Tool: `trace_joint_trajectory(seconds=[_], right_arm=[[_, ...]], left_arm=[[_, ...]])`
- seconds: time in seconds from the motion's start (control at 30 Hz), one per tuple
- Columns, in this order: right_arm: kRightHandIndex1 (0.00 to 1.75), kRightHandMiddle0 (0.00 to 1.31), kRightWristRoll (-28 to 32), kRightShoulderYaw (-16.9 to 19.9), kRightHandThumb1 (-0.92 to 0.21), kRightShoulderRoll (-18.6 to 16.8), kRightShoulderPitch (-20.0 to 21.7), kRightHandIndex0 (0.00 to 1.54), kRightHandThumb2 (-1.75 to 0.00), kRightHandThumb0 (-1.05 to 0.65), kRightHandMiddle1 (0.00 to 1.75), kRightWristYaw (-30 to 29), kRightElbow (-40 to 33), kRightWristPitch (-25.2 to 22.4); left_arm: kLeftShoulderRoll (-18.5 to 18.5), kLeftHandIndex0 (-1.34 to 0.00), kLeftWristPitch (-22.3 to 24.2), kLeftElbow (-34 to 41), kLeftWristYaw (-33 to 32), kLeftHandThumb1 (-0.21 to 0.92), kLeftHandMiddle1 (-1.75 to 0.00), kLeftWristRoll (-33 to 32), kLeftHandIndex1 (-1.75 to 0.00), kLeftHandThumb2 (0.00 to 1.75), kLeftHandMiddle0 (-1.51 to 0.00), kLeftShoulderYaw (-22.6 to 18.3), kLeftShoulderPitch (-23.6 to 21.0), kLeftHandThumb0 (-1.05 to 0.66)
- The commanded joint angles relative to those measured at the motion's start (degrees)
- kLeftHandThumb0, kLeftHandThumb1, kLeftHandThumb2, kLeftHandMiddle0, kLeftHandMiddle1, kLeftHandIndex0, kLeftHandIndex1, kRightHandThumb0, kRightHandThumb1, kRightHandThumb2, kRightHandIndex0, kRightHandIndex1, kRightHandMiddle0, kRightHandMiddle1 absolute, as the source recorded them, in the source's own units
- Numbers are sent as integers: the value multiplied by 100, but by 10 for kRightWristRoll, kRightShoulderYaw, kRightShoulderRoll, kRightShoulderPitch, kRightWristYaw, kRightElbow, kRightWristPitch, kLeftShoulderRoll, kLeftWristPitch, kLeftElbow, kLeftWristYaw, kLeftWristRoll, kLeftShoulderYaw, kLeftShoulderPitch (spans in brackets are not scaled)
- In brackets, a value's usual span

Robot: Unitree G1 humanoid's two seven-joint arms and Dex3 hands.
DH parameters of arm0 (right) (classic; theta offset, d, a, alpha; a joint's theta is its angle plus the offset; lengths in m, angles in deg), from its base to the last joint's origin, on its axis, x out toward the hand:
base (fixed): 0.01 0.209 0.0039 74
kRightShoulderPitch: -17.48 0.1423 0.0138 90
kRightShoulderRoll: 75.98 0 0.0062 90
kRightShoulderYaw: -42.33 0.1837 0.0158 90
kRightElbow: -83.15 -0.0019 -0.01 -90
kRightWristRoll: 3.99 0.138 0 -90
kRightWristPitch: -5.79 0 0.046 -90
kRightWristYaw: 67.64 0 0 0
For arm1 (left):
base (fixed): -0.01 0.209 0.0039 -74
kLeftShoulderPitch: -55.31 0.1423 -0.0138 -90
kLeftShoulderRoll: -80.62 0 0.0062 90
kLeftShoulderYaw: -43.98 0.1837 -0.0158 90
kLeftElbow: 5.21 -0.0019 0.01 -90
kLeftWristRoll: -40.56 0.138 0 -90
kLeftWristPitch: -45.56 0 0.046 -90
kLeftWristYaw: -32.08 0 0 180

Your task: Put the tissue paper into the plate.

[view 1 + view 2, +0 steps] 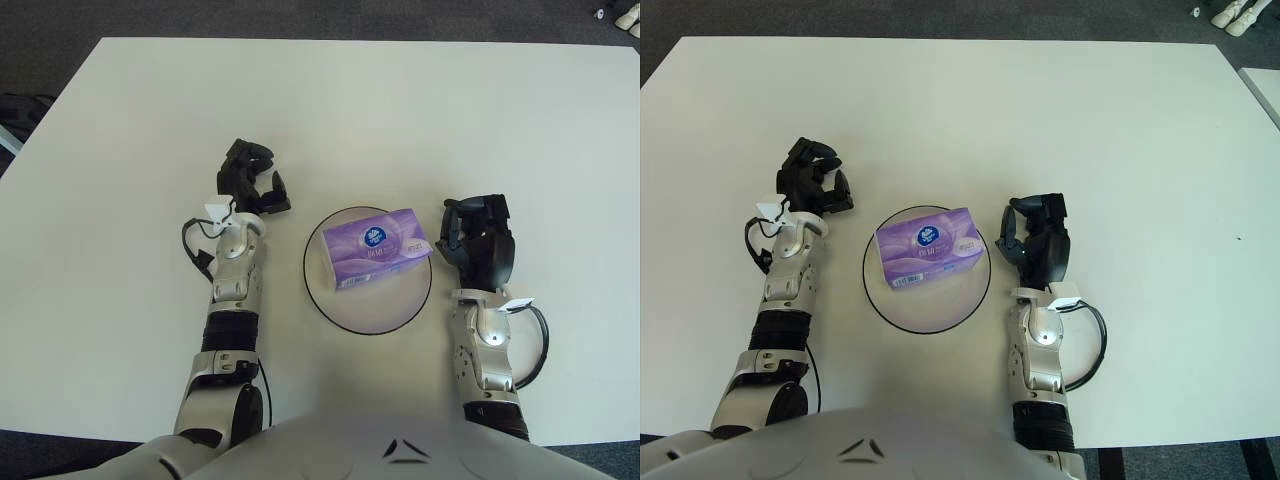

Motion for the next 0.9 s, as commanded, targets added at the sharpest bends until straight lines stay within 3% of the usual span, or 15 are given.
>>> trace_joint_trajectory(seconds=[0.0,0.43,0.87], right_arm=[[136,34,6,9,-67,-12,-43,52,-88,-38,175,-4,32,-36],[137,34,-8,6,-67,-8,-46,52,-88,-38,175,-8,17,-44],[137,32,-20,13,-70,-2,-41,52,-84,-38,175,-5,19,-38]], left_arm=[[1,-54,14,-16,2,9,-175,5,-175,159,-78,0,33,-1],[8,-52,-8,-34,16,13,-175,16,-175,155,-74,5,61,-1],[19,-60,-33,-44,33,2,-175,26,-175,167,-83,13,88,-1]])
